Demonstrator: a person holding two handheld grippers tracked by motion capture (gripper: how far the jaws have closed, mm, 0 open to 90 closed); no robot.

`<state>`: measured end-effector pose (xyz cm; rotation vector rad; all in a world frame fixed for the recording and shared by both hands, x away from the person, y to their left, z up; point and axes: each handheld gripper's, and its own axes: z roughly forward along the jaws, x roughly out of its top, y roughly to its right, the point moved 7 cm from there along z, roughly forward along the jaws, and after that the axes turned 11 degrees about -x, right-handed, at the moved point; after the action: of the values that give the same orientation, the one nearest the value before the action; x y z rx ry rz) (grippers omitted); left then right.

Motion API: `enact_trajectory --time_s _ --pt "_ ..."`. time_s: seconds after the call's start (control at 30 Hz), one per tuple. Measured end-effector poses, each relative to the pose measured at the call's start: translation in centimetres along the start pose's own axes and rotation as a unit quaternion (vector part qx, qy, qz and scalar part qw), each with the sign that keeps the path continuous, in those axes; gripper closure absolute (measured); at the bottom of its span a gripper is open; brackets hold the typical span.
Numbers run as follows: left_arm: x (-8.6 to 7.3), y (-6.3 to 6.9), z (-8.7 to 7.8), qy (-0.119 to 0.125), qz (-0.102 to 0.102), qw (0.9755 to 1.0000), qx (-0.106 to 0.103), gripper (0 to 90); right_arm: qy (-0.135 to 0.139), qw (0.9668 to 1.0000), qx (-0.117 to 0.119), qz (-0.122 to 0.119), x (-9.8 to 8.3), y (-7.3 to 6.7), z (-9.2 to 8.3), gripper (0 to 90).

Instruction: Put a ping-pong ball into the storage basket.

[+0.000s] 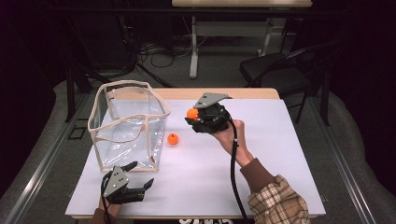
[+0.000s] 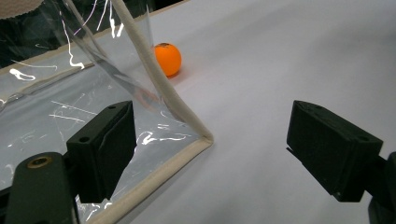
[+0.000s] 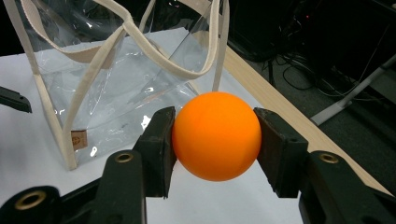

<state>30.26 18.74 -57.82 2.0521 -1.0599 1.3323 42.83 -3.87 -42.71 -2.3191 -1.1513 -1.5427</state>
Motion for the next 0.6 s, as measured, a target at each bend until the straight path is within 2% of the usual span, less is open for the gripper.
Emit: enact_trajectory --time_s 0.27,0.6 --pt "0.0 0.0 0.0 -0.001 0.001 1.0 0.0 15.8 0.008 0.9999 -0.002 -0.007 1.0 -0.1 0.0 50.6" --pt "0.0 0.0 0.1 -0.001 0.001 1.0 0.001 15.8 0.011 0.9999 -0.001 -0.004 1.8 0.0 0.2 50.6"
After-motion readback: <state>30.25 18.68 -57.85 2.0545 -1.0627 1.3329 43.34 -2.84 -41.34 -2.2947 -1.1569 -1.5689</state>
